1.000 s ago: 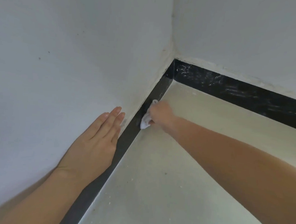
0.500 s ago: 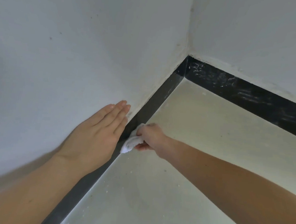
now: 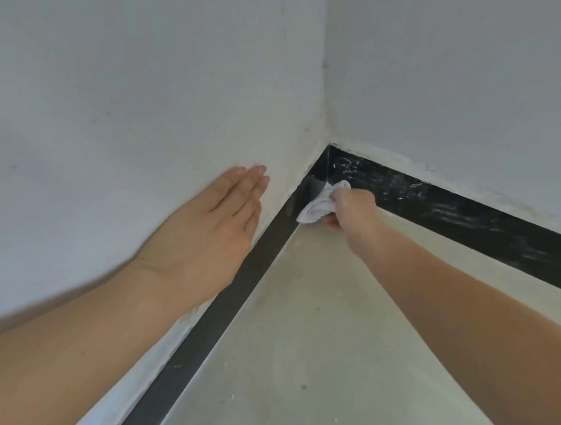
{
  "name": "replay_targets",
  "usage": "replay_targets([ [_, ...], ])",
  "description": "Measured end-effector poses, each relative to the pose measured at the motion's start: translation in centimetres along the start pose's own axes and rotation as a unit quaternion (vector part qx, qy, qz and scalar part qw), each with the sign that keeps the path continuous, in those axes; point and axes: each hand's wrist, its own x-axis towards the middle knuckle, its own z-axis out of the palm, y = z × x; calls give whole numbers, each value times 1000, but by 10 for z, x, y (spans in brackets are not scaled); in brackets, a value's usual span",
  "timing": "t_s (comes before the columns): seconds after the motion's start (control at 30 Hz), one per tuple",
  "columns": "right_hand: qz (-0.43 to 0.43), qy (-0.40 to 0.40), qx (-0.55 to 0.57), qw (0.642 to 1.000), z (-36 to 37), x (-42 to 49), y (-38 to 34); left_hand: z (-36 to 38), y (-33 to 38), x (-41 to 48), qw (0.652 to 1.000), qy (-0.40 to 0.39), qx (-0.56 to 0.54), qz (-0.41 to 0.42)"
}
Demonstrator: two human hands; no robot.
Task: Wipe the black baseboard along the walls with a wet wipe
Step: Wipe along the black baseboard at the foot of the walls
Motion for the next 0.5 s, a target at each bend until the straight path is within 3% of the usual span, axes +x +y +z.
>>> replay_targets([
  [0.1, 50, -84, -57, 994, 17, -19, 28, 7, 2, 1, 1000, -8, 13, -6],
  [0.17, 35, -110, -126, 985, 31, -18, 32, 9, 3, 2, 1000, -7, 25, -9],
  [0.33, -37, 24, -134, 990, 24, 20, 11, 10, 4, 1, 999, -10, 48, -6],
  [0.5, -52, 82, -120, 988, 9, 38, 5, 12, 5, 1, 999, -16, 50, -14],
])
